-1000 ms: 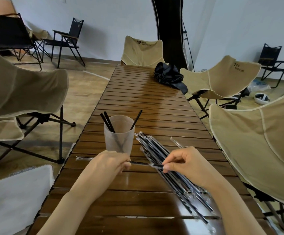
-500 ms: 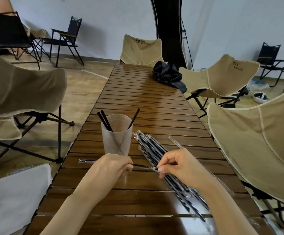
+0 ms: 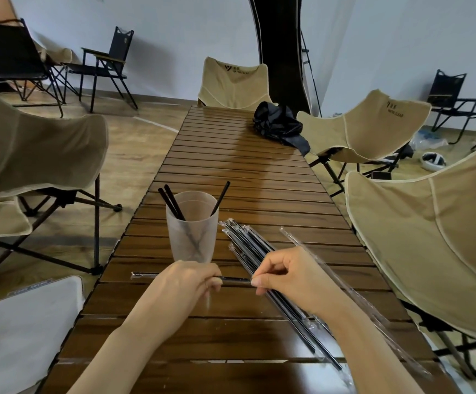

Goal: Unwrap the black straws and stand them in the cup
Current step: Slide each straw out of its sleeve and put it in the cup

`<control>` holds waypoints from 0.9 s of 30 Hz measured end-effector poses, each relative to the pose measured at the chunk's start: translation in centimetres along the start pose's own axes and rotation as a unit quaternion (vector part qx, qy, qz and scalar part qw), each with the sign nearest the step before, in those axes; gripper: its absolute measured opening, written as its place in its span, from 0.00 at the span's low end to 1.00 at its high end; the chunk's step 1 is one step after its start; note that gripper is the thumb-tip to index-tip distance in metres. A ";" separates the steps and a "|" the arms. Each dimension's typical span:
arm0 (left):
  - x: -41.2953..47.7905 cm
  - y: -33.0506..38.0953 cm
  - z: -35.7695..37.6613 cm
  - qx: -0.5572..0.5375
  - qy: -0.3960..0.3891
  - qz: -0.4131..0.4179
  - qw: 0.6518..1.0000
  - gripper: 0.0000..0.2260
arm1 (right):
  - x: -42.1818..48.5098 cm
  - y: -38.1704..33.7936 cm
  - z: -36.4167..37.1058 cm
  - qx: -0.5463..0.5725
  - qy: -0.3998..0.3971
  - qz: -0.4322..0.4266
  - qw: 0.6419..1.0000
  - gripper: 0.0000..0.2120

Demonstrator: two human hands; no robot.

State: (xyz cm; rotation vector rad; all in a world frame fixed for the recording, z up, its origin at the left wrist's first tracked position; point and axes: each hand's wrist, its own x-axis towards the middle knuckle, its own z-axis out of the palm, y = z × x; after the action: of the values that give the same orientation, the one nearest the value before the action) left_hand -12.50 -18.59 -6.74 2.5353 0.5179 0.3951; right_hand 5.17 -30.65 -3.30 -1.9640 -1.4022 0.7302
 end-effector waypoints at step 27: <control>-1.0 -2.3 -1.1 0.041 0.027 -0.038 0.998 0.09 | -1.1 5.2 -4.2 -0.125 0.066 0.071 0.987 0.08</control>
State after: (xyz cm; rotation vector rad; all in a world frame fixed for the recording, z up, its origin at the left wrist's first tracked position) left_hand -14.49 -16.71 -7.26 2.5790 0.6620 0.4242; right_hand 11.17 -33.69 -4.30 -2.2806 -1.3375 0.4944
